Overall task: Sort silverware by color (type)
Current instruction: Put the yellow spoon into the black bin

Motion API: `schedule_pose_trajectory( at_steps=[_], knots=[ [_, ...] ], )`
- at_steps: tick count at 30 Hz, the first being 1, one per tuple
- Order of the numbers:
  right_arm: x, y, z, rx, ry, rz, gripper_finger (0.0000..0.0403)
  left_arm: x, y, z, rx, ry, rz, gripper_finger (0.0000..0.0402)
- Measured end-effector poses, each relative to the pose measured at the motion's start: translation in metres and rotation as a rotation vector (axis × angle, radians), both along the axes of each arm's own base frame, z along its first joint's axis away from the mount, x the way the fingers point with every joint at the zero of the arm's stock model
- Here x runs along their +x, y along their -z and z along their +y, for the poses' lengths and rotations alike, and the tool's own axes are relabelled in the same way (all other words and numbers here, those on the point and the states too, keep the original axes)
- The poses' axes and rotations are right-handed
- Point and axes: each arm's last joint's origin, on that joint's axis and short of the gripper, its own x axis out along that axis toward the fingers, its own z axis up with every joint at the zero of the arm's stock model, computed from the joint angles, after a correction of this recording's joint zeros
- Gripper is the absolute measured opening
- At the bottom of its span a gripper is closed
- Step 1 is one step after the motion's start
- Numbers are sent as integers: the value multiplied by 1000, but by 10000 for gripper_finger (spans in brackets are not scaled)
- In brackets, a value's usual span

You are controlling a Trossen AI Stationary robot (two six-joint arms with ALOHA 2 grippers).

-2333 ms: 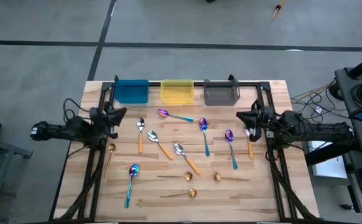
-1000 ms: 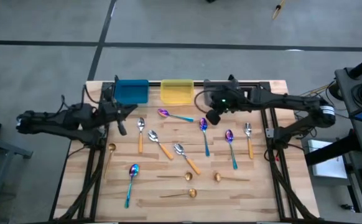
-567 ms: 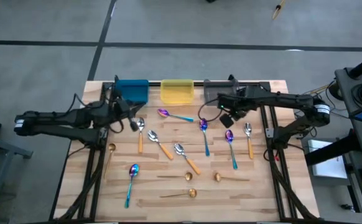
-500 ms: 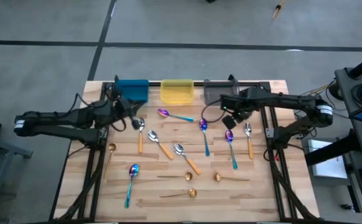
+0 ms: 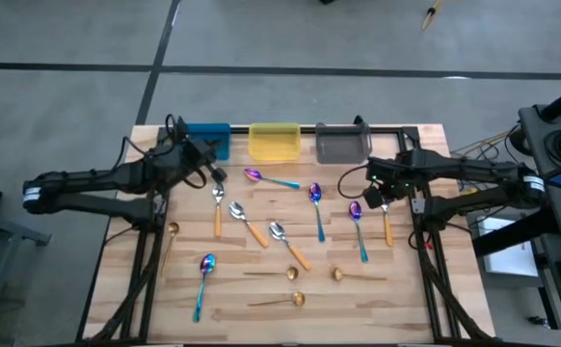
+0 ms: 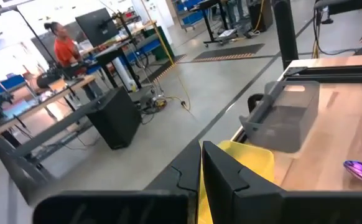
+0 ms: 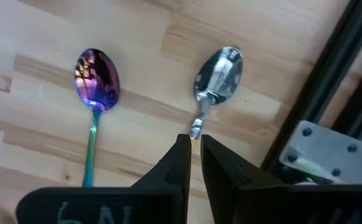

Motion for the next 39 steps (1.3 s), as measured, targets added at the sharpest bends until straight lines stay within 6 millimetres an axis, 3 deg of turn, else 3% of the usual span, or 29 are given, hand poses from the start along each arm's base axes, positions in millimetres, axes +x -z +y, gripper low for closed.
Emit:
schedule_pose_trajectory(
  at_steps=[11,20,26,30,39],
  knots=[
    [9,12,0,110,103,25,42,14,9,2,19,-2,90,0],
    [21,39,-2,181,119,171,142,12,27,2,-14,-24,111,0],
    [16,66,0,224,121,310,193,8,38,4,-9,-120,128,0],
    [13,79,1,232,113,341,200,7,43,4,-12,-141,132,0],
    [14,106,0,203,115,219,185,7,42,4,-24,-144,98,0]
  ],
)
